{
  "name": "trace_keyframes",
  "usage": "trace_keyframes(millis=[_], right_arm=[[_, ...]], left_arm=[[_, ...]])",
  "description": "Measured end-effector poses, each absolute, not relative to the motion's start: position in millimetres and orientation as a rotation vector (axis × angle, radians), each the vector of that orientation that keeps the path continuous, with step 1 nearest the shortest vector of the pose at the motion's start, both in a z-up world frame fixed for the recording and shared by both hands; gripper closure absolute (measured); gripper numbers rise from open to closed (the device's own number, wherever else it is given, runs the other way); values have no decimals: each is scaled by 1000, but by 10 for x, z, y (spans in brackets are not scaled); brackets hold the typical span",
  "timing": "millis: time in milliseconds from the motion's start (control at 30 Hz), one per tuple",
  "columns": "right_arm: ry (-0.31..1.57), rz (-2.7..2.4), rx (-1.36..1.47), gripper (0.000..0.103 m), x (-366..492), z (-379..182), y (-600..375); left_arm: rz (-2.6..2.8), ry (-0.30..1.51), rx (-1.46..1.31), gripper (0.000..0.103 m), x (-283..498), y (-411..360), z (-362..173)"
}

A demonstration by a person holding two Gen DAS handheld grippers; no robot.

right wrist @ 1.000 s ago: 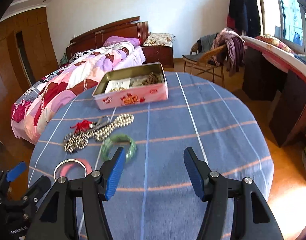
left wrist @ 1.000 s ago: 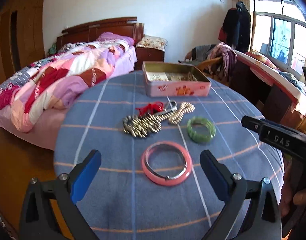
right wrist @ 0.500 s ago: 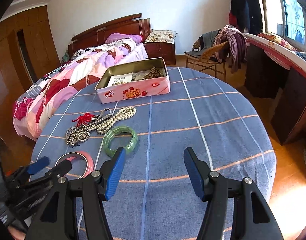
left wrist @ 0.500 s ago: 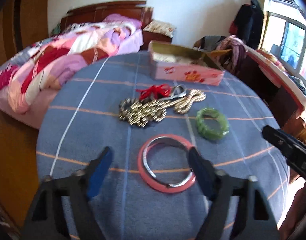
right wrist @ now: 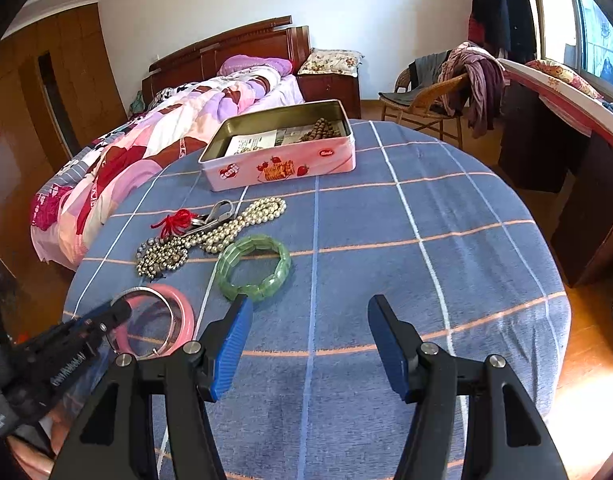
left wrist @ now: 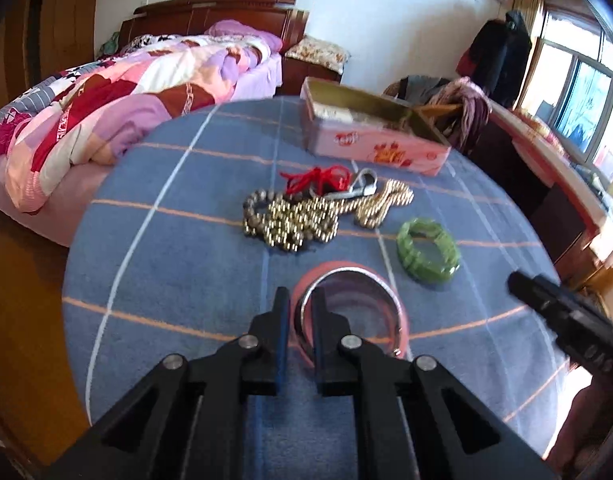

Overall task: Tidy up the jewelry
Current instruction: 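Grasp the silver bangle inside the pink bangle with the left gripper and lift, then grasp the pink bangle with the right gripper while left holds the silver bangle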

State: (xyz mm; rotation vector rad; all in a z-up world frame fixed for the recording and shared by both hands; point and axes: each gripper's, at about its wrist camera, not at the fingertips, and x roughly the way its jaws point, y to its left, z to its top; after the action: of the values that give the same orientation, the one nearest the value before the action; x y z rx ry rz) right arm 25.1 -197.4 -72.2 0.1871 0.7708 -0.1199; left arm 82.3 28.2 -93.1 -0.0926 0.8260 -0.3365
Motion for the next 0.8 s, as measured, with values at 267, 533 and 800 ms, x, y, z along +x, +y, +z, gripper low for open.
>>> trace_keyframes(millis=[267,533,800], right_arm=[[788,-82,195,42,287,-757,-1892],[793,-14,186,42,331,-775,-1760],[872,138,114,43,755,-963,-1167]], left_arm=[[-364,755,-81,94,831,314,-696],[-359,716,-126,94,807,462,-609],[-321,628,-155,94,764,650,-322]])
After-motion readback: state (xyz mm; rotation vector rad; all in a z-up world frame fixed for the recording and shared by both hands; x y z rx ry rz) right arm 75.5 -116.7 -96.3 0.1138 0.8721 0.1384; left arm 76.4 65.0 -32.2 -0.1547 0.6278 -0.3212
